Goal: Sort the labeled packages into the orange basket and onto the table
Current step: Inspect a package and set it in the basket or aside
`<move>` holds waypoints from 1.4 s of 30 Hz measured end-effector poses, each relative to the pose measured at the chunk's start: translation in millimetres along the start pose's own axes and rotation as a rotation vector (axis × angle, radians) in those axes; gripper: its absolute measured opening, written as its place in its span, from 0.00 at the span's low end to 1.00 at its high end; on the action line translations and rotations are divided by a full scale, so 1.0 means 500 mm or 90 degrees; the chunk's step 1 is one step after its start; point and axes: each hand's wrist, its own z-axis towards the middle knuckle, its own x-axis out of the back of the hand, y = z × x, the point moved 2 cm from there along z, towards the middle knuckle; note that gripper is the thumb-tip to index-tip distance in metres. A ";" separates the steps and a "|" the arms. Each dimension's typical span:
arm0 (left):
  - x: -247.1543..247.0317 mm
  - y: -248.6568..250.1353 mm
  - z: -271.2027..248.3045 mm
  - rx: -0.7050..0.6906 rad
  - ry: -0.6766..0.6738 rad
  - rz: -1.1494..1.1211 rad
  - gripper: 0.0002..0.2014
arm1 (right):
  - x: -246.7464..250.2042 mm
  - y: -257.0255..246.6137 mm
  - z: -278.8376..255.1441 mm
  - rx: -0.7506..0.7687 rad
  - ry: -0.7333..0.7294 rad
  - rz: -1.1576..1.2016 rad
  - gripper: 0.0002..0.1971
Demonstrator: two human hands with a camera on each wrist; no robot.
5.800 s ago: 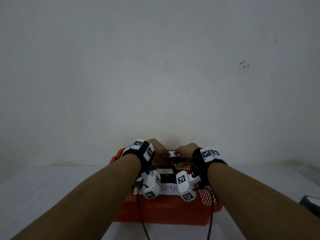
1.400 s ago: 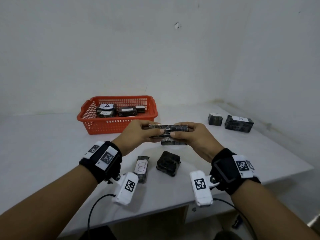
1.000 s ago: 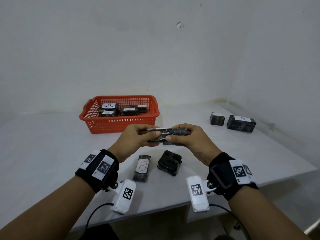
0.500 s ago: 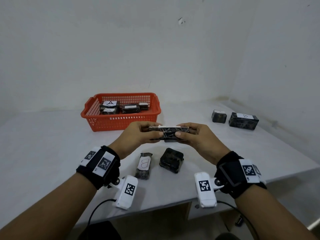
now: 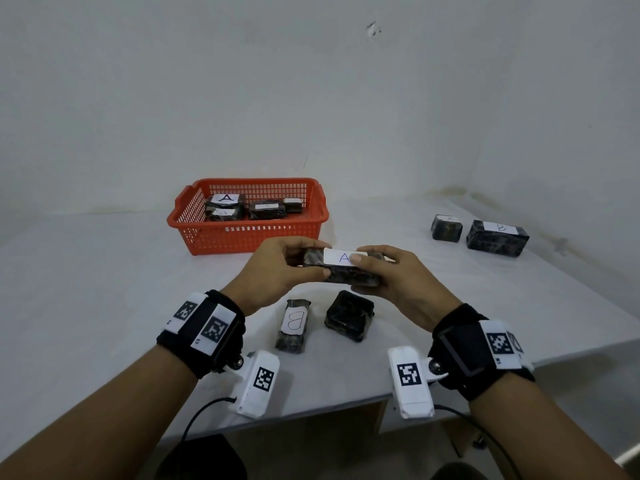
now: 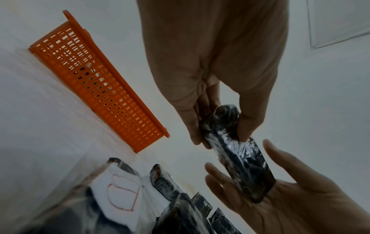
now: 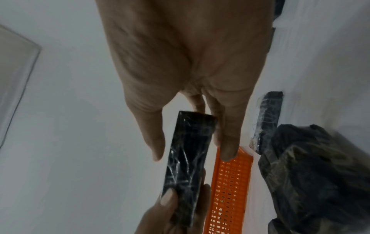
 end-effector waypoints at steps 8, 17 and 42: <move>-0.014 -0.007 0.003 0.051 -0.031 -0.043 0.17 | 0.015 0.000 0.000 0.033 0.035 0.038 0.10; -0.026 -0.013 0.010 0.059 0.018 -0.082 0.14 | 0.015 0.004 0.002 0.027 0.019 0.020 0.14; -0.021 -0.001 -0.002 0.002 0.020 -0.007 0.22 | 0.021 -0.003 -0.021 -0.012 -0.048 0.022 0.19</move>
